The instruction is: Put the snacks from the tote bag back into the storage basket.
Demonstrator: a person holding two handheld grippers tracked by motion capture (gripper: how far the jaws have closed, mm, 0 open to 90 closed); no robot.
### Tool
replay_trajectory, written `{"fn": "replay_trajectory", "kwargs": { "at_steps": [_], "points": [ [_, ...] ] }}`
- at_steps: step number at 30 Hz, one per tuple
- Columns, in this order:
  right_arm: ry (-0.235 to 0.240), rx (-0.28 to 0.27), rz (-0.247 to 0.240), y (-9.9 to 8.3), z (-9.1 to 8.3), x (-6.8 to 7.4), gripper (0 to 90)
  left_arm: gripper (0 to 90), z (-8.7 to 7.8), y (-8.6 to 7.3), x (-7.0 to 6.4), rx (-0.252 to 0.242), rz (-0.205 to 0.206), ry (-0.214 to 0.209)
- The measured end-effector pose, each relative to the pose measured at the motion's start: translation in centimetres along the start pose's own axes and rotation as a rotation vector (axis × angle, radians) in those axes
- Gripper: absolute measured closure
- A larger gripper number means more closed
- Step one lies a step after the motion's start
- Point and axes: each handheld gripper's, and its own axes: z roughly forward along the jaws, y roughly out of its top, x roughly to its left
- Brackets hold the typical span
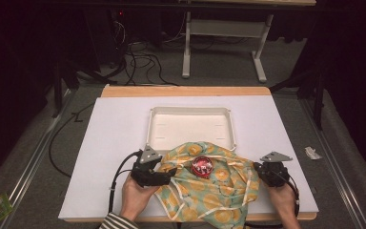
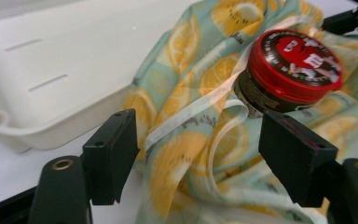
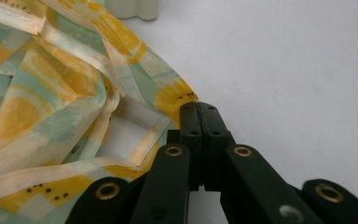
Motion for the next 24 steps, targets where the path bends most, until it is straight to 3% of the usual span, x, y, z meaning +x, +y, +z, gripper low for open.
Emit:
{"fn": "replay_trajectory", "kwargs": {
  "at_steps": [5,8,13,18,24],
  "points": [
    [0.005,-0.002,-0.001,-0.1,0.0,-0.1,90.0,28.5,2.8,0.4,-0.2,0.050,0.002,0.060],
    [0.007,-0.002,0.005,-0.2,-0.1,-0.2,90.0,38.7,3.9,0.2,-0.1,0.100,0.009,0.115],
    [0.009,-0.002,0.006,-0.3,-0.1,-0.2,90.0,54.8,4.1,-0.1,-0.1,0.139,0.032,0.155],
    [0.012,0.003,0.002,-0.5,-0.3,-0.4,90.0,65.8,3.9,-0.7,0.4,0.169,0.030,0.166],
    [0.007,0.005,0.002,-1.1,-0.8,-0.9,90.0,82.1,3.1,-2.0,1.4,0.203,0.029,0.146]
  ]
}}
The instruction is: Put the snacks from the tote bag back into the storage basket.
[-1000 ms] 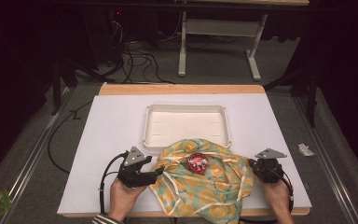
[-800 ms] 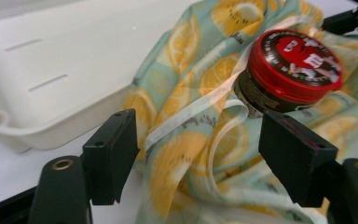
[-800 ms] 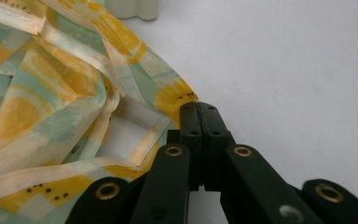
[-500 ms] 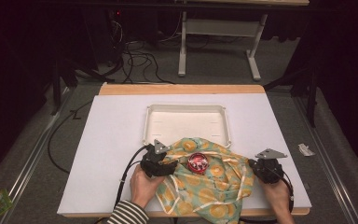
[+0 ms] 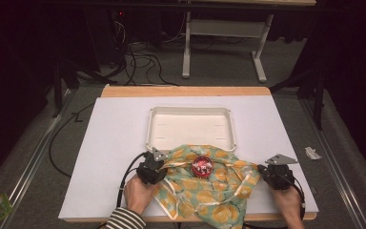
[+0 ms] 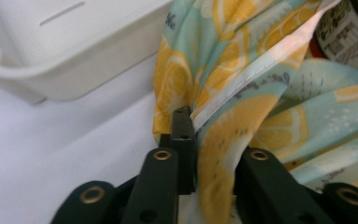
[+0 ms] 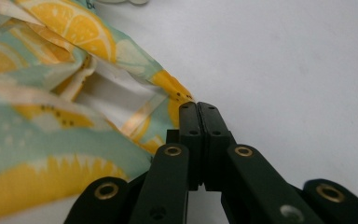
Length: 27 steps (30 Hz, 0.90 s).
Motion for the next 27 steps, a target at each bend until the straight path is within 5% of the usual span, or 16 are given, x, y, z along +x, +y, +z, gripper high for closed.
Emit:
{"fn": "replay_trajectory", "kwargs": {
  "at_steps": [4,9,17,23,27],
  "points": [
    [-0.012,0.007,0.009,-0.3,-0.3,-0.4,90.0,86.2,-0.4,-0.9,0.7,0.003,-0.026,0.001],
    [-0.012,0.009,0.026,-0.3,-0.6,-0.7,88.7,86.1,-1.1,-1.1,0.2,-0.038,-0.009,-0.049],
    [0.029,-0.139,0.042,1.4,-3.5,0.0,82.9,86.1,-0.7,-0.7,-0.6,-0.060,-0.006,-0.083],
    [0.119,-0.214,-0.011,3.8,-5.3,2.1,78.8,86.2,-0.7,-0.5,-0.6,-0.059,0.003,-0.092],
    [0.112,-0.221,-0.075,5.4,-4.6,4.2,61.2,86.2,-0.7,-0.5,-0.8,-0.063,0.002,-0.097]
  ]
}}
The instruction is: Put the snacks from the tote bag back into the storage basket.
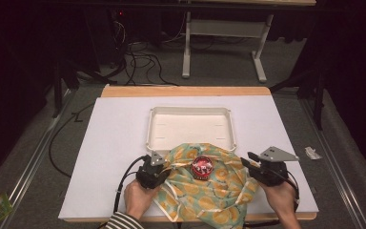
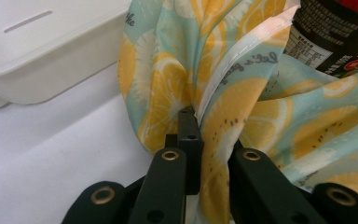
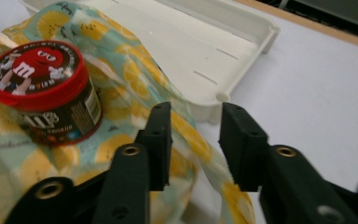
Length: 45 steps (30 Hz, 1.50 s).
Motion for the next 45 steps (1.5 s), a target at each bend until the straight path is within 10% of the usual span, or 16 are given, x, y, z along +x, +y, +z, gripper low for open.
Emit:
{"fn": "replay_trajectory", "kwargs": {
  "at_steps": [11,20,33,38,45],
  "points": [
    [0.054,0.127,-0.032,0.9,5.0,1.6,51.2,86.2,0.1,0.1,-0.2,-0.001,0.012,-0.012],
    [0.071,0.212,-0.007,-1.1,6.7,1.1,88.5,85.9,-0.1,0.0,-0.1,0.013,0.035,-0.005],
    [0.028,0.243,0.020,-2.8,6.7,0.2,89.6,81.8,-0.5,-0.4,0.8,0.026,0.018,0.054],
    [0.027,0.247,0.012,-2.7,6.7,0.3,88.6,60.0,-2.0,0.0,0.5,-0.052,-0.019,0.055],
    [0.027,0.246,0.000,-2.5,6.9,0.6,88.2,54.4,-3.9,2.3,-2.1,-0.162,0.060,0.023]
  ]
}}
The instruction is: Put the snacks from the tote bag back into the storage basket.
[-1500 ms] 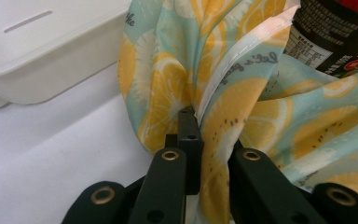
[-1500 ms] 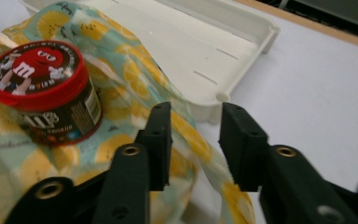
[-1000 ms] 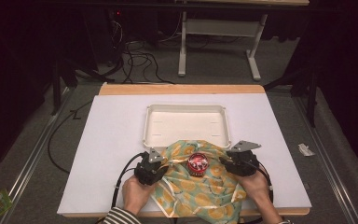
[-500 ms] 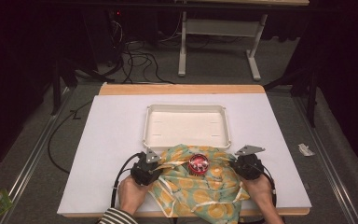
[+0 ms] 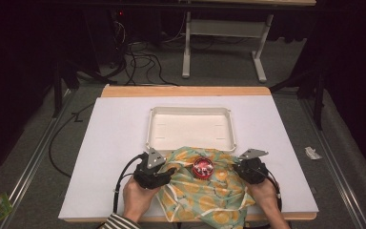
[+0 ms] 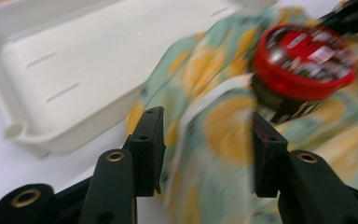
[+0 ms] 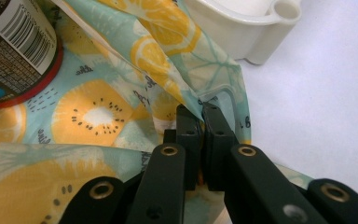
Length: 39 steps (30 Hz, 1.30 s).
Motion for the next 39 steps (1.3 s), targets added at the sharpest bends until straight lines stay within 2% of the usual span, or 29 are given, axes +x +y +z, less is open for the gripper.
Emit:
{"fn": "replay_trajectory", "kwargs": {
  "at_steps": [2,4,6,7,11,14,16,21,24,28,34,39],
  "points": [
    [0.000,0.004,-0.002,0.0,0.0,0.0,88.2,53.8,0.4,0.5,-0.3,0.010,0.003,-0.010],
    [-0.001,0.004,-0.003,0.0,0.0,0.0,88.2,48.2,1.4,0.7,-0.2,0.066,-0.012,-0.018],
    [-0.003,0.007,-0.003,0.1,0.0,0.1,88.0,42.8,2.7,0.5,-0.2,0.108,-0.010,0.011],
    [-0.003,0.010,-0.006,0.1,0.0,0.1,88.0,40.6,3.5,0.3,-0.1,0.120,-0.023,0.026],
    [-0.008,0.009,-0.008,0.1,0.0,0.2,87.9,31.8,5.4,-0.4,-0.3,0.130,-0.056,0.047],
    [-0.007,0.014,-0.012,0.1,0.0,0.2,87.7,27.0,5.9,-0.4,-0.7,0.099,-0.078,0.034],
    [-0.008,0.012,-0.012,0.1,0.0,0.2,87.7,25.6,6.2,-0.3,-0.7,0.085,-0.084,0.040],
    [-0.014,0.011,-0.016,0.1,0.0,0.3,87.7,26.9,7.7,-0.6,-0.3,0.165,-0.097,0.103],
    [-0.018,0.012,-0.027,0.1,0.0,0.3,87.4,28.7,8.0,-0.8,-0.4,0.200,-0.062,0.144],
    [-0.031,0.007,-0.049,0.0,0.0,0.3,86.3,31.1,7.4,-0.9,-0.1,0.225,-0.050,0.179],
    [-0.045,0.010,-0.054,-0.5,-0.3,-0.2,85.9,36.9,6.5,-1.6,0.9,0.234,-0.098,0.154],
    [-0.068,0.016,-0.042,-1.0,-0.7,-0.9,86.2,53.0,5.8,-1.8,1.1,0.240,-0.078,0.134]
  ]
}}
